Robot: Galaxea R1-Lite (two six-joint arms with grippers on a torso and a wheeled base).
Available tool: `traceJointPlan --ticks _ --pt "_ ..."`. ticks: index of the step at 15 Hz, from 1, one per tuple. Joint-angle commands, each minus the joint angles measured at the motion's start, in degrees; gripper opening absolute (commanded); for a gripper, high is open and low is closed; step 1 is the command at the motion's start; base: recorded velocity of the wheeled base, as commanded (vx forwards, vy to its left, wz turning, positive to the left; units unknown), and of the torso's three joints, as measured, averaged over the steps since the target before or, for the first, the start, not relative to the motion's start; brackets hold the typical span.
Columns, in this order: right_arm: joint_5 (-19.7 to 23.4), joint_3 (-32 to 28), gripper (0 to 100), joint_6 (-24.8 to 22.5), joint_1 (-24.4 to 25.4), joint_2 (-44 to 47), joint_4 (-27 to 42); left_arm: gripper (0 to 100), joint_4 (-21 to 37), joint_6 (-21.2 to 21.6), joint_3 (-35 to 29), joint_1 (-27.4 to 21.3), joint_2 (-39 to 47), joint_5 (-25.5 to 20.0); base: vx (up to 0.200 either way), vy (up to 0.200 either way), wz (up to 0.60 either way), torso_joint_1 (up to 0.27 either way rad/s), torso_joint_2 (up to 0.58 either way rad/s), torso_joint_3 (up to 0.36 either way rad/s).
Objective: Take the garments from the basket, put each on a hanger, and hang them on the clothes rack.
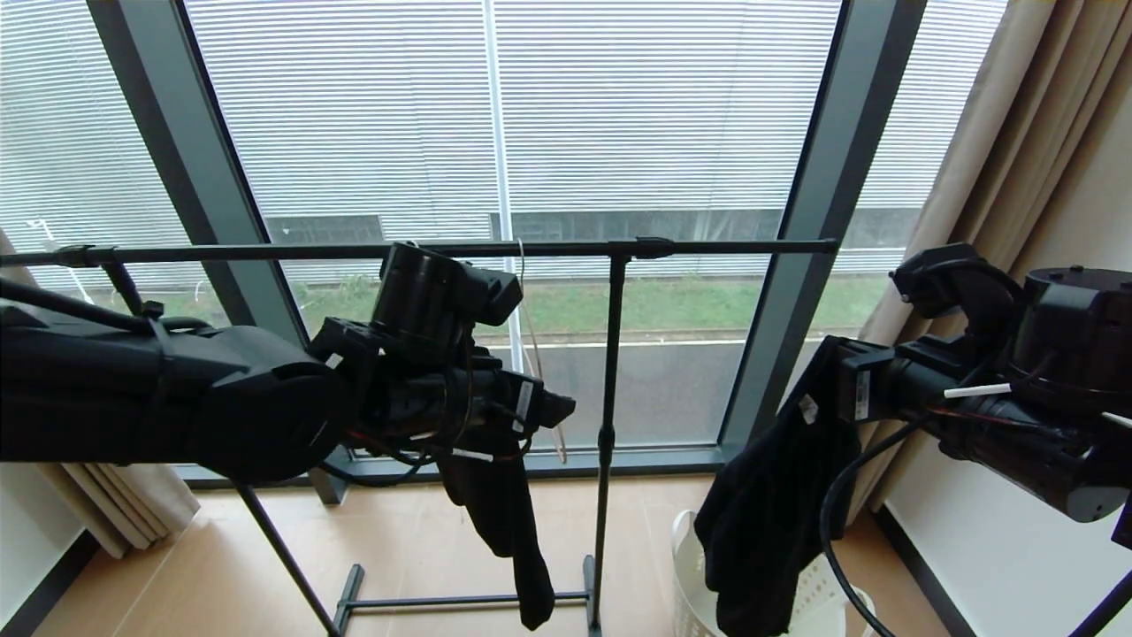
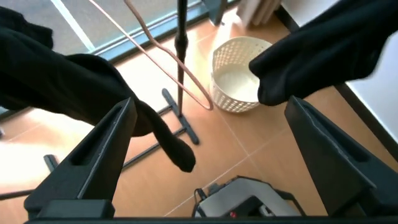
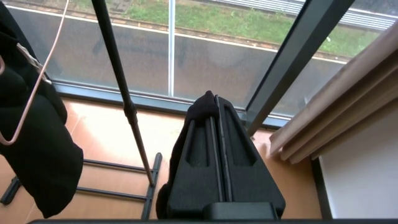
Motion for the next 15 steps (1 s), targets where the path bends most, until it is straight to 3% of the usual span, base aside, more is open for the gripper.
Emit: traceJointPlan --ticks 1,4,15 --pt "-0.01 0.05 0 -0.03 0.02 0.35 -0.01 100 0.05 -1.16 -4.08 -0.21 5.48 1.75 0.000 0.000 0.00 0.000 0.00 0.000" --pt "-0.01 -0.04 0 -0.03 0.02 0.35 -0.01 100 1.19 -2.65 -10.50 -0.29 9.79 2.01 0.000 0.000 0.00 0.000 0.00 0.000" --pt "0.08 -0.22 0 0.06 0.20 0.44 -0.10 100 1.19 -4.94 -18.50 -0.03 18.84 7.11 0.000 0.000 0.00 0.000 0.00 0.000"
